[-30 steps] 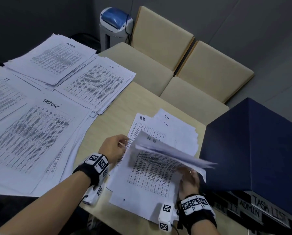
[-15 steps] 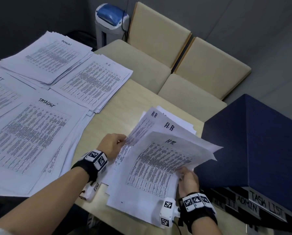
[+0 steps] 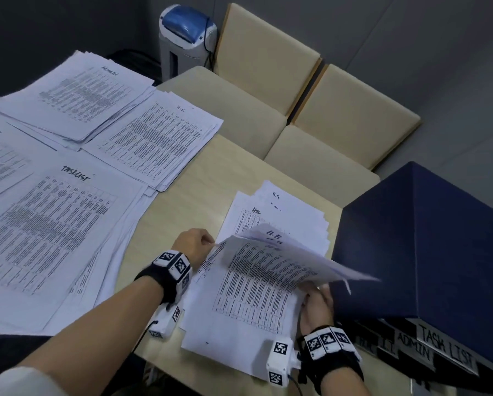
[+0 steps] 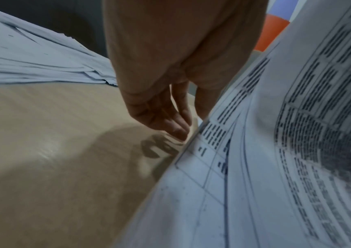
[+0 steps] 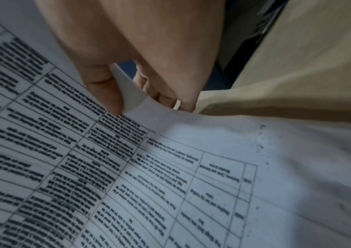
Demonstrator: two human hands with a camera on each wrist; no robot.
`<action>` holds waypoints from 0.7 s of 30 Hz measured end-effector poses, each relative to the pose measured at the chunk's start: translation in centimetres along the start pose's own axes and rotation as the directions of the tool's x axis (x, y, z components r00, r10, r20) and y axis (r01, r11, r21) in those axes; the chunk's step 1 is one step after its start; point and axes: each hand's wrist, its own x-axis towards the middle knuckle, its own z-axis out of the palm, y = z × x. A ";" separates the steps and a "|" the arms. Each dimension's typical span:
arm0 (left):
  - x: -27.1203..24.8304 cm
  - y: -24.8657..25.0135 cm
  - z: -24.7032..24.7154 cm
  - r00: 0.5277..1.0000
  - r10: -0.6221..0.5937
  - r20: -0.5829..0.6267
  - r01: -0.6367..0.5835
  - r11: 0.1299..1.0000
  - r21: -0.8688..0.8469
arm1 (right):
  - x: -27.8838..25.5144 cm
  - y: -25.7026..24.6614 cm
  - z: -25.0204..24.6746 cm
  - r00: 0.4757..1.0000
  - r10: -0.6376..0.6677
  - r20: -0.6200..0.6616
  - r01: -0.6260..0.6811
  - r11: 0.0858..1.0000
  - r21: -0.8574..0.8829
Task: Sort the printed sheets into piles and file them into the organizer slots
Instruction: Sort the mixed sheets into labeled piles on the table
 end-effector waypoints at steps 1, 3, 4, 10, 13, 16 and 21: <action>0.2 0.3 0.1 1.000 0.008 0.018 -0.008 1.000 0.016 | -1.8 -1.6 0.6 1.000 -0.008 -0.017 0.008 0.999 -0.043; 0.4 0.8 0.1 0.999 0.023 0.037 -0.025 0.998 0.051 | -1.6 -1.8 0.2 0.999 0.019 -0.030 -0.021 0.997 -0.070; 0.5 1.0 0.2 0.998 0.039 0.050 -0.043 0.995 0.087 | -1.5 -1.8 0.0 0.999 0.026 -0.035 -0.028 0.997 -0.067; 0.1 0.0 0.1 0.985 0.172 0.005 -0.172 0.979 0.109 | -1.8 -1.6 -0.3 0.998 0.068 -0.017 -0.069 0.997 -0.037; -0.5 -0.1 -0.8 0.979 0.195 -0.049 -0.201 0.963 -0.181 | -0.9 -0.8 -0.5 0.997 0.065 -0.047 -0.068 0.995 -0.072; -1.8 1.0 -1.0 0.980 0.188 0.067 -0.135 0.872 -0.470 | 0.9 0.4 -0.8 0.995 0.086 -0.044 -0.088 0.995 -0.038; -2.9 1.8 -0.3 0.925 0.262 0.275 -0.101 0.867 -0.487 | -1.4 -1.0 0.5 0.996 0.066 -0.051 -0.065 0.998 0.026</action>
